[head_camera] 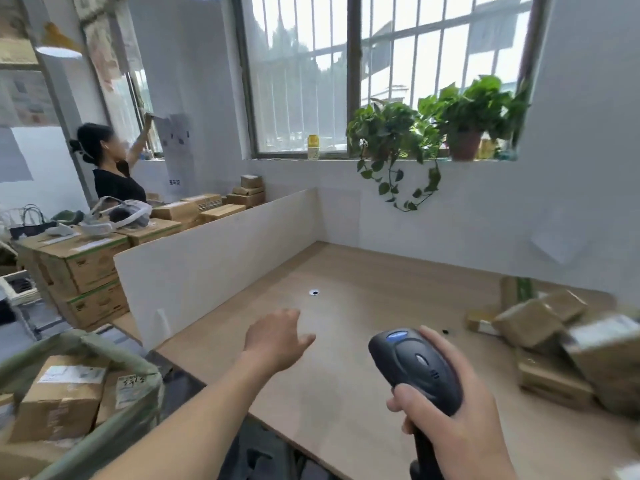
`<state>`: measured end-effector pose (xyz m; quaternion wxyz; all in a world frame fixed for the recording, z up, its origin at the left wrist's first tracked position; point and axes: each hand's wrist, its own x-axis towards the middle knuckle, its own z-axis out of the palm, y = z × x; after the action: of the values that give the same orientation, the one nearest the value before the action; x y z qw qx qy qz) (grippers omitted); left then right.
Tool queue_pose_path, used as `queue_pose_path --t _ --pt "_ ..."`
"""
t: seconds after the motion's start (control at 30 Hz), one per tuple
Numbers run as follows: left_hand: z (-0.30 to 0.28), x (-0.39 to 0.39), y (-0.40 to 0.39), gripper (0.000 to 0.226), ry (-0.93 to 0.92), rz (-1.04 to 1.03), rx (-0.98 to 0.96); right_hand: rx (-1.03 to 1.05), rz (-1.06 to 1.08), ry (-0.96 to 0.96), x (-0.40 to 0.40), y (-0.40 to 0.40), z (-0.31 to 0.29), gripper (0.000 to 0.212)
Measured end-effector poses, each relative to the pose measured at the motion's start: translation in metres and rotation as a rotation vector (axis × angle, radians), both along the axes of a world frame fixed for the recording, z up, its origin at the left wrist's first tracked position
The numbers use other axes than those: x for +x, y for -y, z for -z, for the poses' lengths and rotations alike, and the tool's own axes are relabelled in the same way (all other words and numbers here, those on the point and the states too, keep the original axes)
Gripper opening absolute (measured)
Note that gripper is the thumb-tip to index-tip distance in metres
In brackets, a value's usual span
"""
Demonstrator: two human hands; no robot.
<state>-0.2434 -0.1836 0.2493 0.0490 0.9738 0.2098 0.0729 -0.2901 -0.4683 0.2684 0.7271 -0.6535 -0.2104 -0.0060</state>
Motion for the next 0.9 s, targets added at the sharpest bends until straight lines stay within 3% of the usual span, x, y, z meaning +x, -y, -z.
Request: queue_pose_path --t 0.73,0.9 --pt "0.028 0.269 0.172 0.063 0.002 0.545 -0.043 -0.043 0.481 -0.065 0.142 0.106 0.009 0.093" --pt "0.046 0.302 0.215 0.064 -0.028 0.657 -0.055 -0.045 0.584 -0.071 0.152 0.125 0.016 0.084"
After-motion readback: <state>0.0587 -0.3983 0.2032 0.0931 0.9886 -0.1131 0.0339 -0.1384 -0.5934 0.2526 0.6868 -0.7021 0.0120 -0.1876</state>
